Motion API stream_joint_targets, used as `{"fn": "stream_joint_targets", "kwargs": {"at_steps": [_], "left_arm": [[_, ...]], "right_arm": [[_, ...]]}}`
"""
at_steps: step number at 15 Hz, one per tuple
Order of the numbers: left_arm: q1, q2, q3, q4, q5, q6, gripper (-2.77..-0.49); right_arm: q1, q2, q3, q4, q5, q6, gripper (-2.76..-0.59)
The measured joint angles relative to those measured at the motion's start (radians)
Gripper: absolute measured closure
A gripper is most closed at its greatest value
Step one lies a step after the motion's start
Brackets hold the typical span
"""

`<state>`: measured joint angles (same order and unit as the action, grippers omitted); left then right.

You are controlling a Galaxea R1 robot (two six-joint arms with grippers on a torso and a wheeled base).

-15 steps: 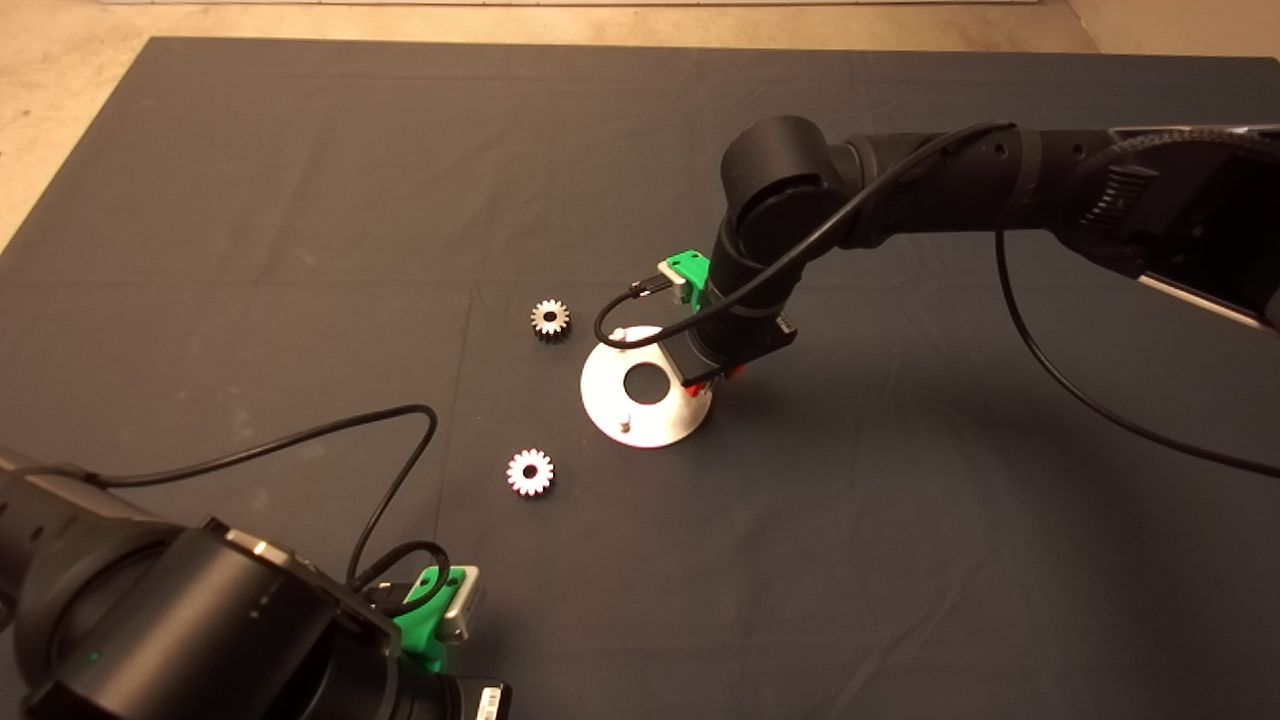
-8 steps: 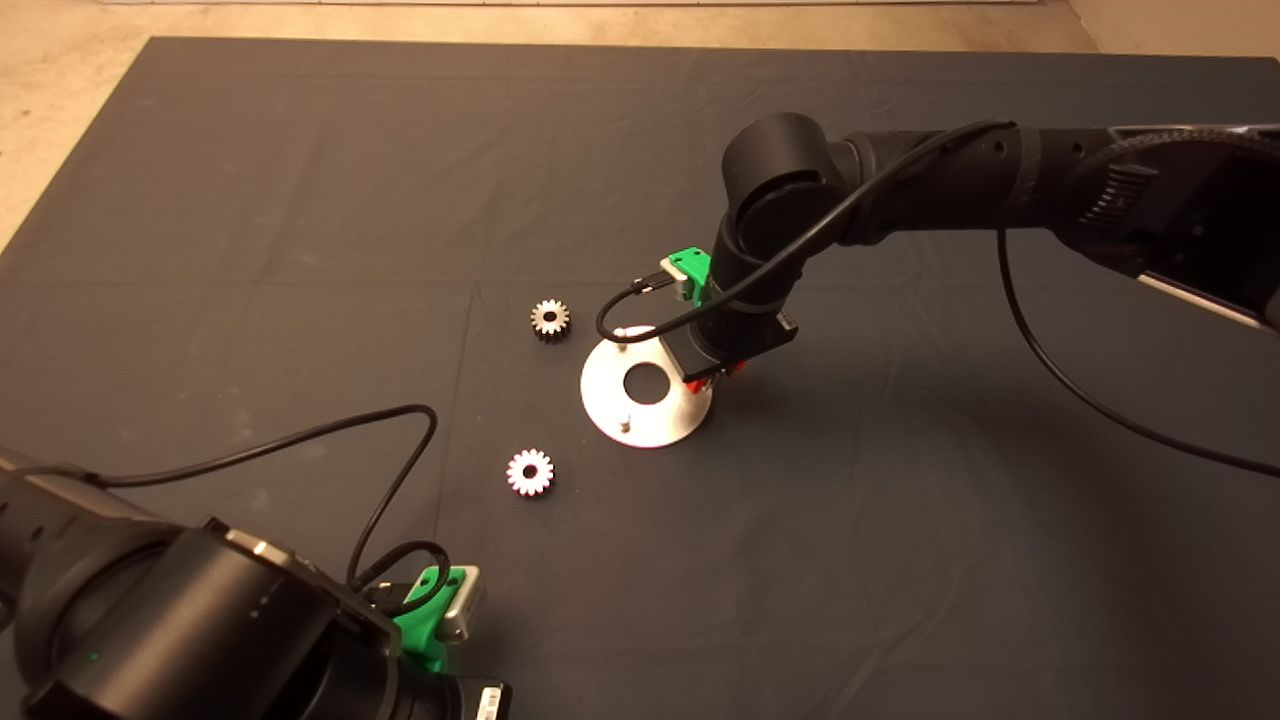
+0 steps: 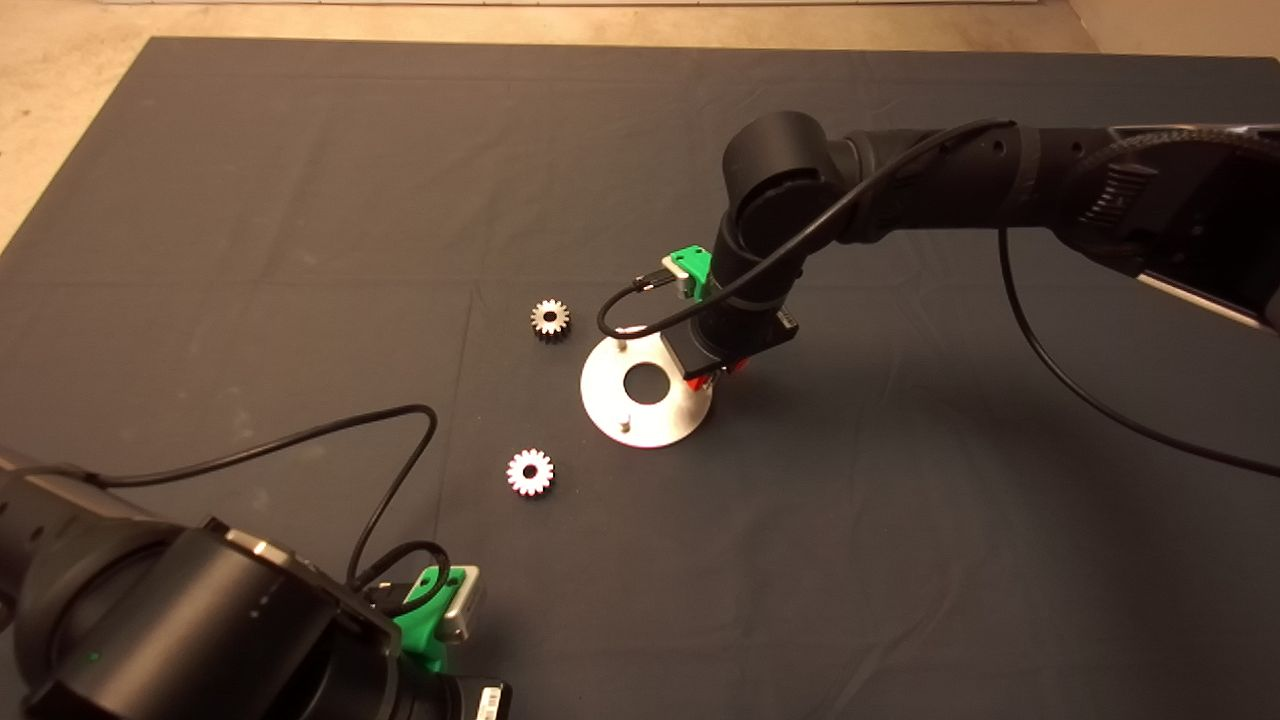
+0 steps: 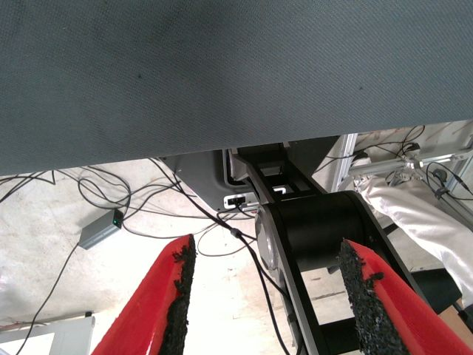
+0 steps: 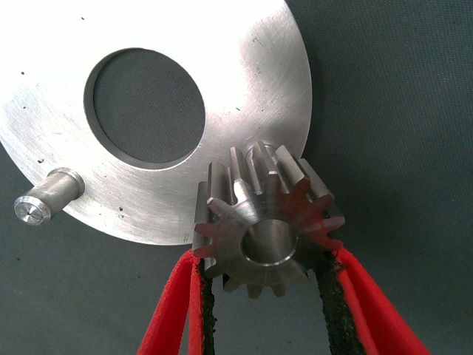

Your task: Install three planetary gears onto the carrier pins

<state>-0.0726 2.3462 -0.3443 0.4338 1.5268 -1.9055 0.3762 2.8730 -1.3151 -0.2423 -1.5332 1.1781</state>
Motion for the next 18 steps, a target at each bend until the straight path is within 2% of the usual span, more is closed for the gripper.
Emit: {"fn": "stream_joint_targets", "kwargs": {"at_steps": [8, 11, 18], "left_arm": [[0.0, 0.0, 0.0, 0.0, 0.0, 0.0, -1.32], [0.0, 0.0, 0.0, 0.0, 0.0, 0.0, -1.32], [0.0, 0.0, 0.0, 0.0, 0.0, 0.0, -1.32]], "right_arm": [[-0.014, 0.0, -0.015, 0.0, -0.001, -0.005, -0.78], [-0.024, 0.001, -0.026, -0.001, 0.003, -0.011, -0.78], [-0.024, 0.006, -0.031, -0.001, 0.0, -0.019, -0.78]]}}
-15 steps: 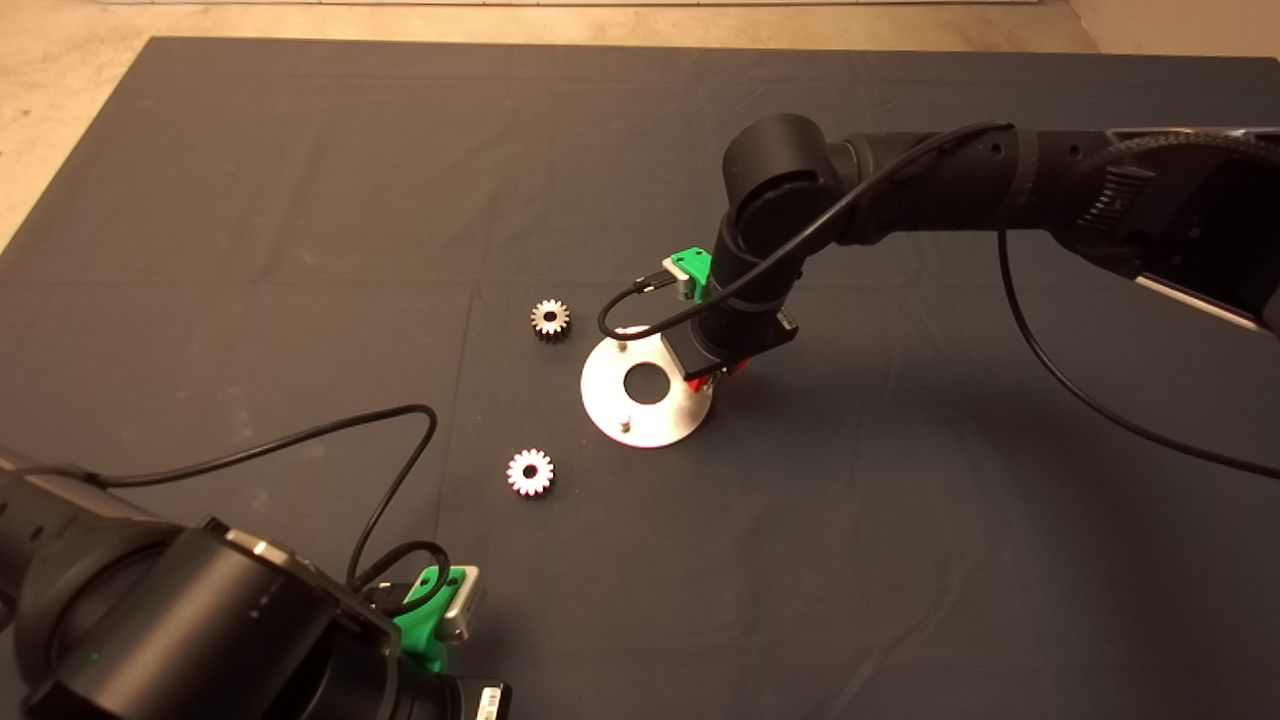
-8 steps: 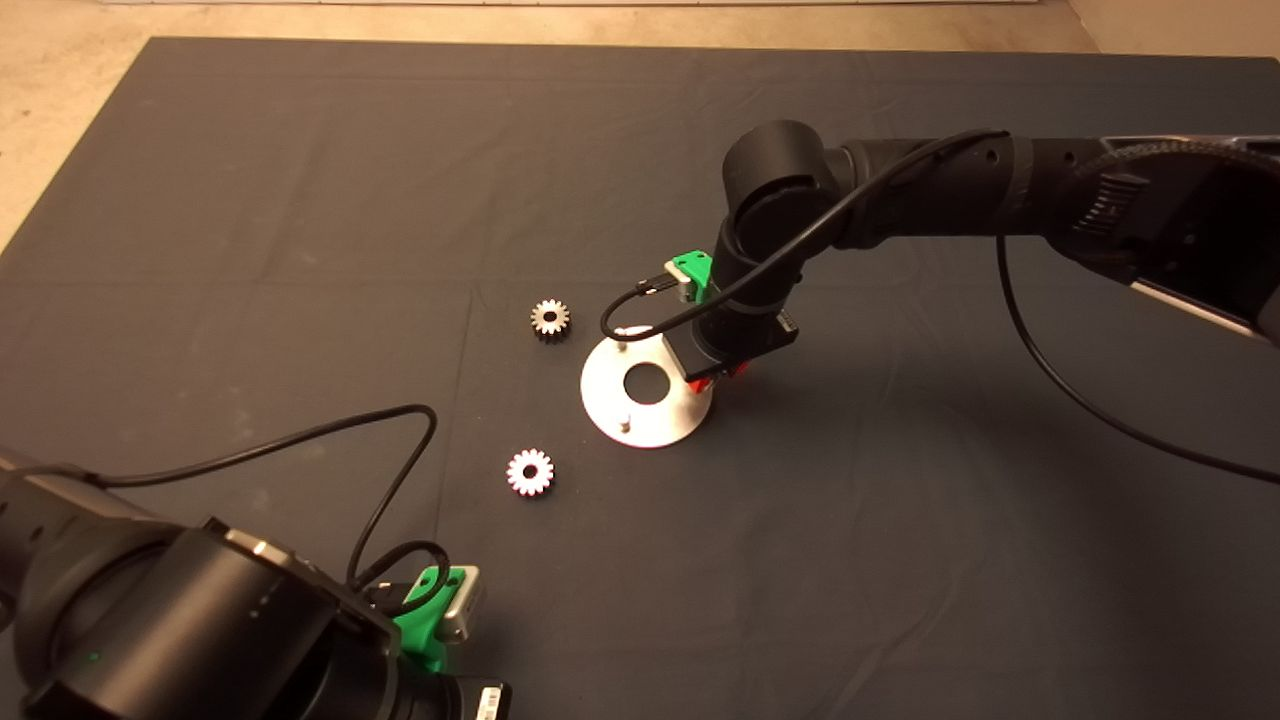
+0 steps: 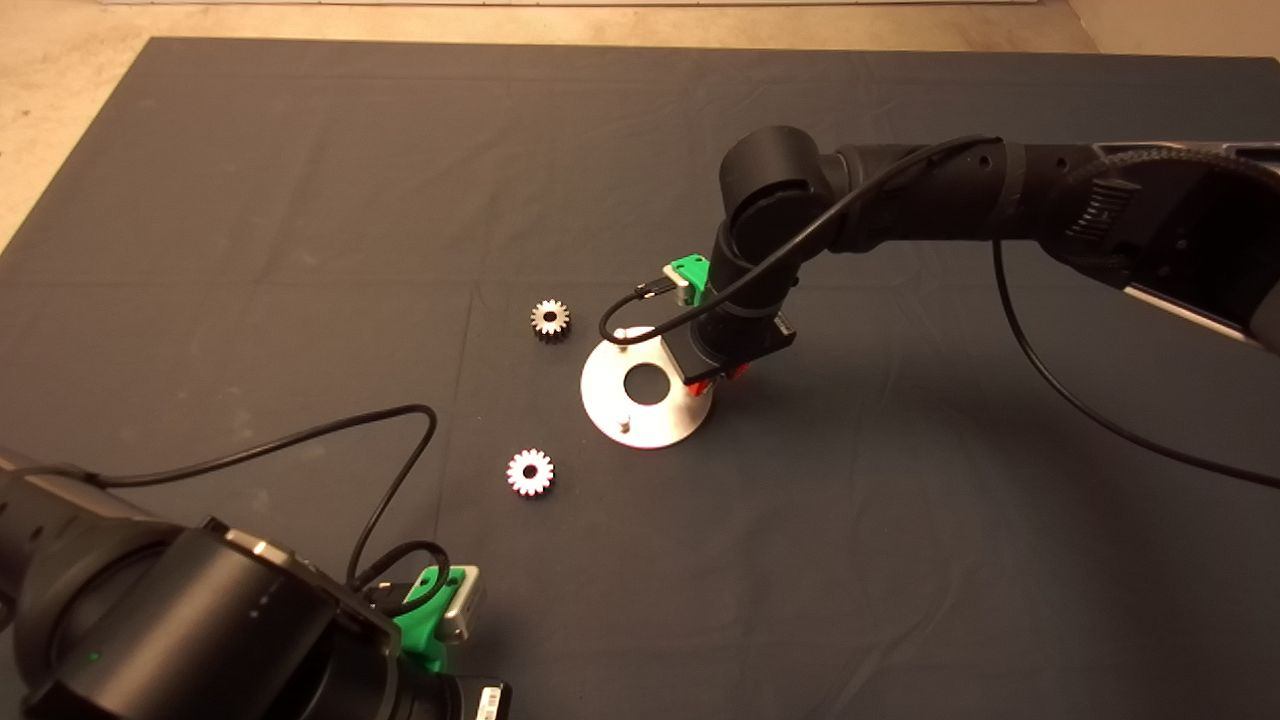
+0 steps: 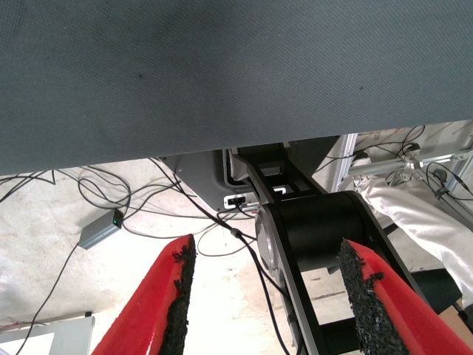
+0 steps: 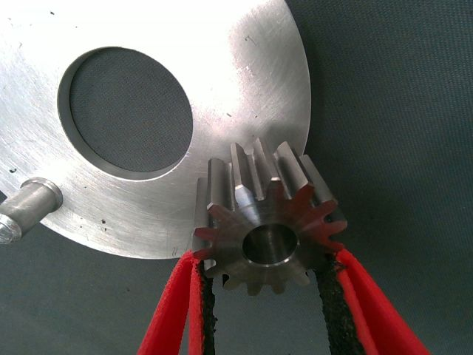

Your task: Install three planetary gears onto the carrier pins

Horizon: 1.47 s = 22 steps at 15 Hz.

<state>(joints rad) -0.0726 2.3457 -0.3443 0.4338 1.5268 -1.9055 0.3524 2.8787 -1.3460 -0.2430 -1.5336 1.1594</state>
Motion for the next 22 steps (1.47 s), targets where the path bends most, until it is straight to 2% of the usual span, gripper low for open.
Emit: {"fn": "stream_joint_targets", "kwargs": {"at_steps": [14, 22], "left_arm": [[0.0, 0.0, 0.0, 0.0, 0.0, 0.0, -1.32], [0.0, 0.0, 0.0, 0.0, 0.0, 0.0, -1.32]], "right_arm": [[0.0, 0.0, -0.001, 0.0, 0.0, -0.003, -0.8], [0.001, 0.0, -0.001, -0.001, 0.0, -0.003, -1.0]]}}
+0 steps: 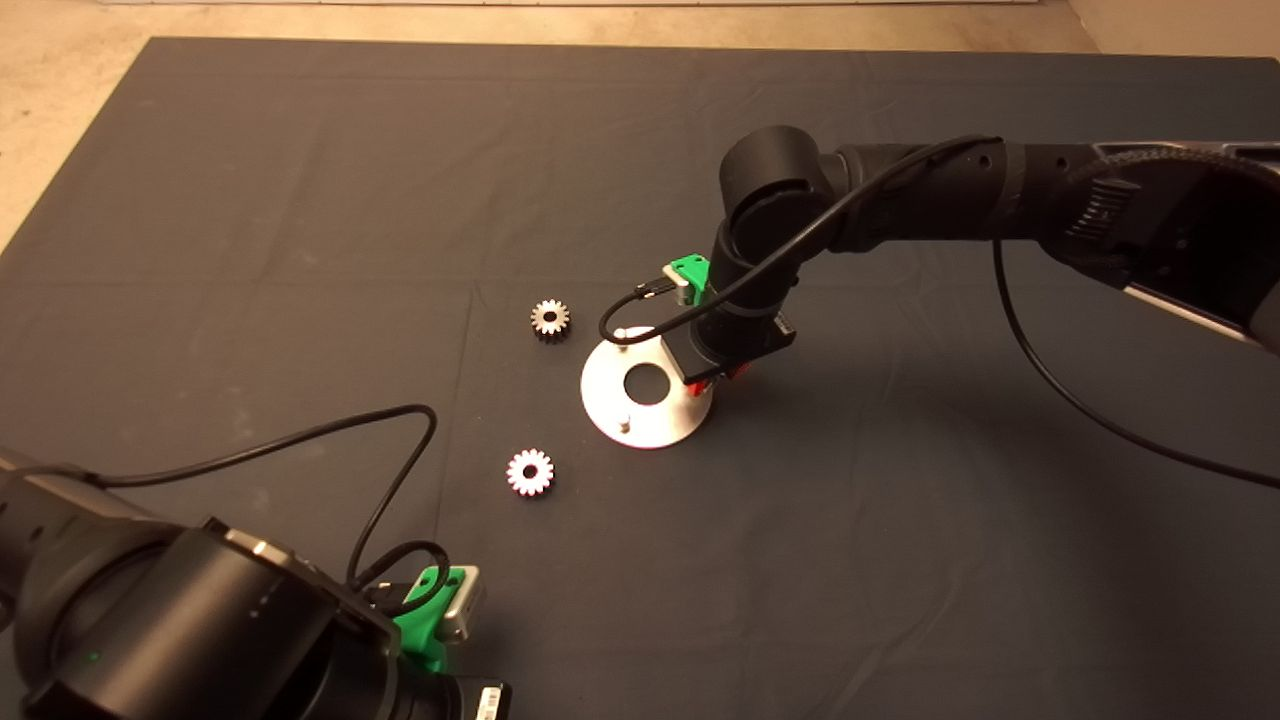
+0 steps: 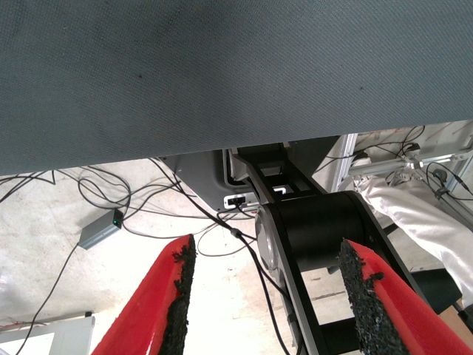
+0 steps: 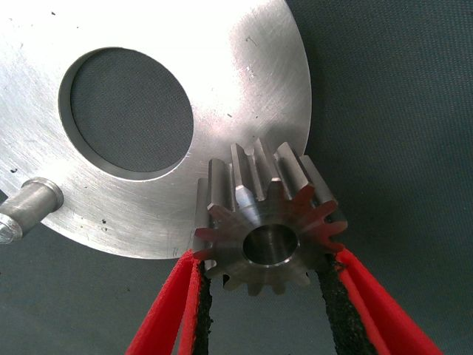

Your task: Install three planetary gears onto the carrier pins

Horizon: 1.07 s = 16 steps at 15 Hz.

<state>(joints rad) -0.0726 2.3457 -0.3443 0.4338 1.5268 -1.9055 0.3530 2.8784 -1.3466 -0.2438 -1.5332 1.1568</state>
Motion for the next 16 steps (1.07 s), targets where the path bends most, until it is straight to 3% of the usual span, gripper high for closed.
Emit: {"fn": "stream_joint_targets", "kwargs": {"at_steps": [9, 12, 14, 16], "left_arm": [[0.0, 0.0, 0.0, 0.0, 0.0, 0.0, -1.32], [0.0, 0.0, 0.0, 0.0, 0.0, 0.0, -1.32], [0.0, 0.0, 0.0, 0.0, 0.0, 0.0, -1.32], [0.0, -0.005, 0.0, 0.0, 0.0, 0.0, -1.32]], "right_arm": [[0.0, -0.002, 0.0, 0.0, 0.002, 0.0, -1.42], [0.014, -0.02, 0.007, 0.0, 0.003, 0.0, -1.6], [0.037, -0.055, 0.048, 0.0, 0.003, 0.002, -1.75], [0.054, -0.131, 0.144, 0.0, 0.011, 0.024, -1.76]]}}
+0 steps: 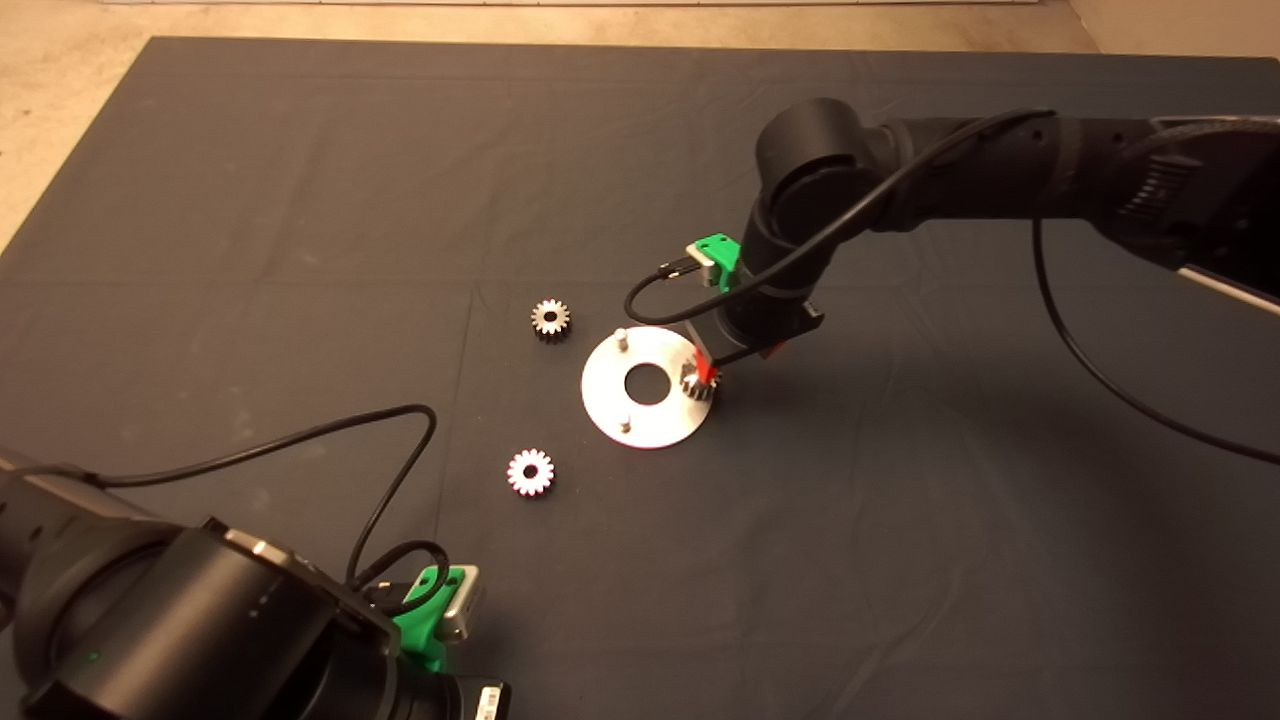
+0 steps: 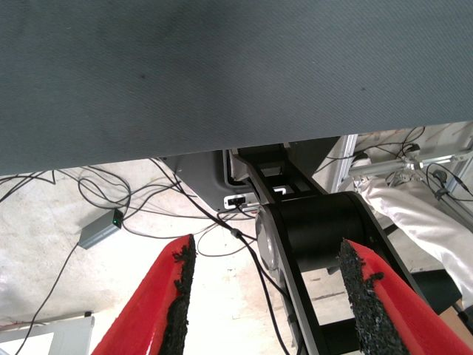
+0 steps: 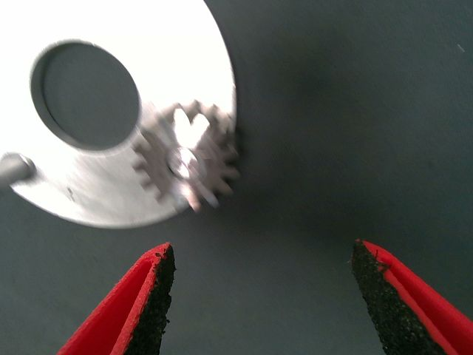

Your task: Install three planetary gears onto the carrier pins

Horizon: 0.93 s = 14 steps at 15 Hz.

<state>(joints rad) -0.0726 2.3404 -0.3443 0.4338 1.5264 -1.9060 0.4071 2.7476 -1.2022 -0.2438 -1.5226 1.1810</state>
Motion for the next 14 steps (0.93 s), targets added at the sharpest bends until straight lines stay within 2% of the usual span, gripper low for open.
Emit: {"fn": "stream_joint_targets", "kwargs": {"at_steps": [1, 3, 4, 6, 7, 8, 9, 10, 11, 12, 14], "left_arm": [[0.0, -0.003, 0.0, 0.0, 0.001, 0.0, -1.32], [0.0, -0.005, 0.0, 0.0, 0.0, 0.0, -1.32], [0.0, -0.005, 0.0, 0.0, 0.0, 0.0, -1.32], [0.0, -0.005, 0.0, 0.0, 0.0, 0.0, -1.32], [0.0, -0.006, 0.0, -0.001, 0.001, 0.0, -1.32], [-0.002, -0.005, 0.0, -0.001, 0.0, 0.0, -1.32], [-0.014, -0.001, 0.0, -0.005, 0.0, 0.001, -1.32], [-0.034, 0.007, 0.0, -0.009, 0.0, 0.004, -1.32], [-0.057, 0.02, 0.0, -0.017, 0.0, 0.01, -1.32], [-0.077, 0.039, 0.0, -0.024, 0.001, 0.016, -1.32], [-0.104, 0.101, 0.0, -0.045, 0.003, 0.027, -1.32]], "right_arm": [[0.0, -0.059, 0.074, 0.0, -0.001, 0.025, -1.76], [0.0, -0.187, 0.263, 0.0, -0.005, 0.096, -1.76], [0.001, -0.258, 0.373, 0.001, -0.008, 0.143, -1.76], [0.003, -0.394, 0.56, 0.015, -0.006, 0.238, -1.76], [0.007, -0.472, 0.636, 0.026, -0.004, 0.284, -1.76], [0.011, -0.54, 0.692, 0.038, -0.01, 0.321, -1.76], [0.012, -0.586, 0.73, 0.047, -0.017, 0.347, -1.76], [0.013, -0.607, 0.753, 0.058, -0.021, 0.368, -1.76], [0.013, -0.613, 0.763, 0.063, -0.019, 0.384, -1.76], [0.013, -0.615, 0.768, 0.064, -0.011, 0.394, -1.76], [0.018, -0.643, 0.779, 0.065, -0.003, 0.409, -1.76]]}}
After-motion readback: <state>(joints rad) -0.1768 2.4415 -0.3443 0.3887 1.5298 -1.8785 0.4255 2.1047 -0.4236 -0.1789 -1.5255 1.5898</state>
